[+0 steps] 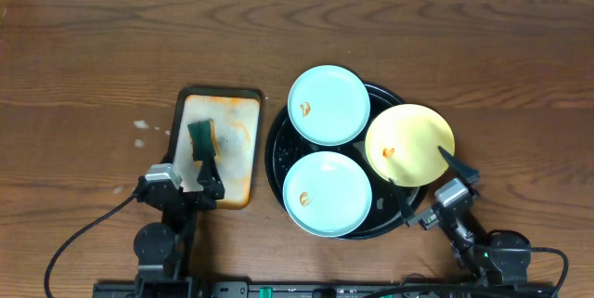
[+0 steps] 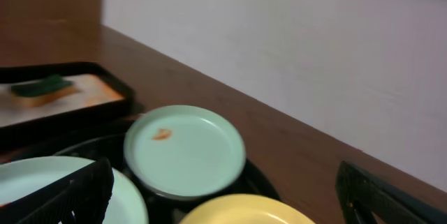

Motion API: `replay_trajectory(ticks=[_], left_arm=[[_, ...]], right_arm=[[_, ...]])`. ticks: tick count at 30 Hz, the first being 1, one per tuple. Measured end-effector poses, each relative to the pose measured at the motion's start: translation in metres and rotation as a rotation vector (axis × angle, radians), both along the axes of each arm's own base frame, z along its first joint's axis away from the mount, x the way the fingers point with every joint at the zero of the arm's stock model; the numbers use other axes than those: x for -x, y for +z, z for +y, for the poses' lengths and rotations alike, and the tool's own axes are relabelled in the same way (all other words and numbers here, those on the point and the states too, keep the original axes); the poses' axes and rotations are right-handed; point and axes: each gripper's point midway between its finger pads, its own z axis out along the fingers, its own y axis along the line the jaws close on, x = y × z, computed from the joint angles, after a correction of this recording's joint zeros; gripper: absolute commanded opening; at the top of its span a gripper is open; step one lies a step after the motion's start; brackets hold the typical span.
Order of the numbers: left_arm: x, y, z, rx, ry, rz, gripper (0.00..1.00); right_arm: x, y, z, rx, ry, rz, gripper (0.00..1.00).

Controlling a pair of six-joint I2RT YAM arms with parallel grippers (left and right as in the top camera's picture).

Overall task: Clean dirty plates on tray and stack at the side
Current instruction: 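Lower the left gripper onto the green sponge and grasp it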

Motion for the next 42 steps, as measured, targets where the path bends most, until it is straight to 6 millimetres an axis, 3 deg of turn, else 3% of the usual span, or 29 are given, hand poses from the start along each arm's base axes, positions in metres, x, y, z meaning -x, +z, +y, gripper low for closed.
replay_trajectory(ticks=[7, 9, 15, 20, 26, 31, 37, 42], left_arm=[[0.004, 0.003, -0.023, 0.084, -0.125, 0.027, 0.83], [0.007, 0.007, -0.029, 0.113, -0.157, 0.054, 0.83], [0.005, 0.048, -0.043, 0.182, -0.232, 0.138, 0.83], [-0.011, 0.064, -0.048, 0.215, -0.242, 0.329, 0.83], [-0.026, 0.060, -0.049, 0.232, -0.223, 0.633, 0.83], [-0.036, 0.053, -0.050, 0.201, -0.234, 0.766, 0.83], [-0.024, 0.029, -0.048, 0.166, -0.238, 0.888, 0.83], [-0.016, 0.006, -0.006, 0.056, 0.001, 0.989, 0.83]], right_arm=[[0.011, 0.010, 0.013, -0.081, 0.097, 0.023, 0.99], [0.013, 0.023, 0.013, -0.098, 0.104, 0.022, 0.99], [0.012, 0.058, 0.010, -0.124, 0.074, 0.145, 0.99], [-0.008, 0.072, 0.012, -0.124, 0.057, 0.393, 0.99], [-0.042, 0.077, 0.014, -0.133, 0.023, 0.726, 0.99], [-0.069, 0.086, 0.017, -0.139, 0.013, 0.822, 0.99], [-0.077, 0.065, 0.023, -0.205, 0.013, 0.978, 0.99], [-0.081, 0.054, 0.023, -0.222, -0.005, 1.030, 0.99]])
